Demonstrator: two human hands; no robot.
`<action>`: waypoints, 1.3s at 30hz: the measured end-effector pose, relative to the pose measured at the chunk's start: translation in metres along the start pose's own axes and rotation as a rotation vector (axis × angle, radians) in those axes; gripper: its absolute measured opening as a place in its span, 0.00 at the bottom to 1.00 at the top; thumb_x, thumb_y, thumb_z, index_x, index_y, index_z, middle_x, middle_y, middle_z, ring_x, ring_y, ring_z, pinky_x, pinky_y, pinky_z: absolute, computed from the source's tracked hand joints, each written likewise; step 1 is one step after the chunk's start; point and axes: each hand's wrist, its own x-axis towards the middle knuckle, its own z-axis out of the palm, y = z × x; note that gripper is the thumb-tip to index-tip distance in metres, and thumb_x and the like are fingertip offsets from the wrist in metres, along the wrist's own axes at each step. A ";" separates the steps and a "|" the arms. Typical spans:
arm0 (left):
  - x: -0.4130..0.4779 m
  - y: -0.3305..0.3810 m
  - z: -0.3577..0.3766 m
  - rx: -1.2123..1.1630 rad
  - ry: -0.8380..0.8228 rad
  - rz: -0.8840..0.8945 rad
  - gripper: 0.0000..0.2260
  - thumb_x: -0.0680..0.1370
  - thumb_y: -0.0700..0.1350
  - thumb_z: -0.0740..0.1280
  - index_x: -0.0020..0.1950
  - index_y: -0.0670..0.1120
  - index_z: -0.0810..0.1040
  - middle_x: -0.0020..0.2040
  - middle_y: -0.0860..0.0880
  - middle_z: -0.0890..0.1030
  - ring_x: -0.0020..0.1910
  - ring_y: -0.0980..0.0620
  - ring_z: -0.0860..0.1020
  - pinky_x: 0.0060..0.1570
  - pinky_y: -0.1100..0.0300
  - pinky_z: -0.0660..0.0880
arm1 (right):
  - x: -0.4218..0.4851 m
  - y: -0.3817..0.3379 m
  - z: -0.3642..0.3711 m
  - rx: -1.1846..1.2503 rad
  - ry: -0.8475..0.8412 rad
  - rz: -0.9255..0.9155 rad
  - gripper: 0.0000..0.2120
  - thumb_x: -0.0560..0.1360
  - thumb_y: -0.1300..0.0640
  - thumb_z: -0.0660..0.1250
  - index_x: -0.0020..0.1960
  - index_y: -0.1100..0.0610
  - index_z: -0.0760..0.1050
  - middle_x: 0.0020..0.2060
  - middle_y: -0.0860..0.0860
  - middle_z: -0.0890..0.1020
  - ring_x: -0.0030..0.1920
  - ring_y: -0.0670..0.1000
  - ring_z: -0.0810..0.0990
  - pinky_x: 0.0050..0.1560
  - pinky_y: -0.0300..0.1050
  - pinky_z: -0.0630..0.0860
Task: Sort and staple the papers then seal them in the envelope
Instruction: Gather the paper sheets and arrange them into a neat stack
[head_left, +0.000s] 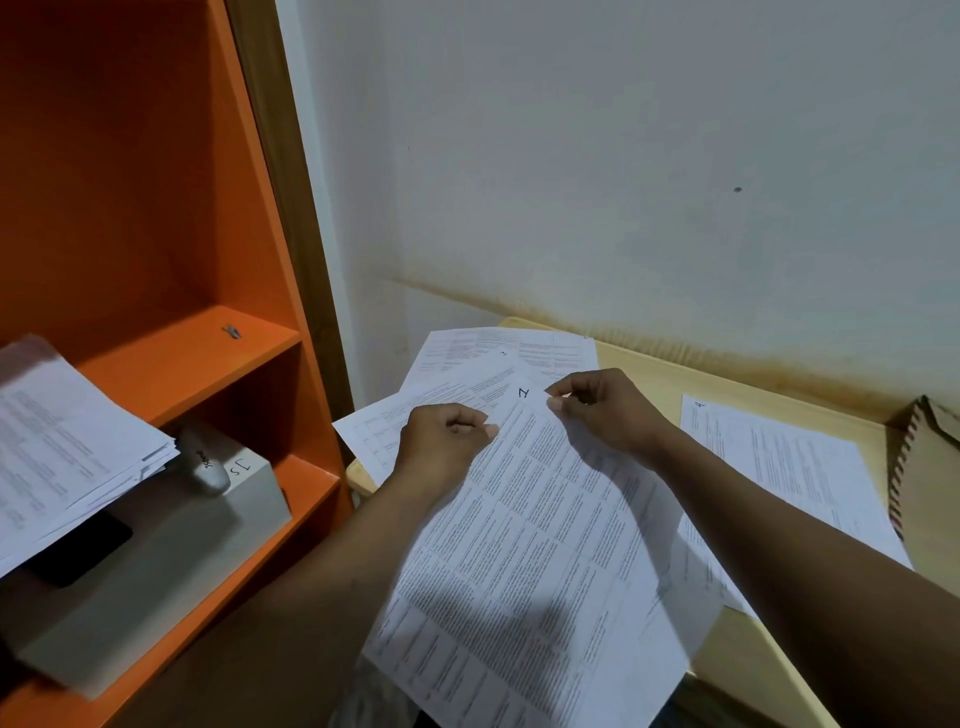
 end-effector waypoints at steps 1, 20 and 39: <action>0.001 -0.002 -0.001 -0.018 -0.006 -0.011 0.04 0.72 0.38 0.80 0.44 0.43 0.86 0.45 0.42 0.88 0.48 0.43 0.87 0.59 0.45 0.82 | 0.000 0.001 0.001 -0.003 0.008 -0.002 0.04 0.78 0.55 0.71 0.46 0.53 0.85 0.30 0.49 0.79 0.33 0.46 0.71 0.41 0.43 0.70; -0.004 0.003 -0.001 -0.004 0.019 0.055 0.03 0.75 0.44 0.78 0.43 0.46 0.87 0.42 0.50 0.88 0.45 0.51 0.86 0.50 0.55 0.83 | -0.003 -0.007 0.007 -0.032 0.081 0.036 0.10 0.79 0.58 0.69 0.39 0.54 0.82 0.25 0.36 0.78 0.28 0.35 0.74 0.40 0.39 0.71; -0.004 0.007 -0.001 0.083 0.060 0.120 0.06 0.78 0.45 0.75 0.42 0.54 0.85 0.42 0.58 0.85 0.44 0.60 0.82 0.46 0.62 0.78 | -0.003 -0.011 0.014 -0.107 0.216 -0.031 0.05 0.77 0.58 0.71 0.48 0.56 0.86 0.43 0.47 0.87 0.45 0.46 0.84 0.41 0.30 0.74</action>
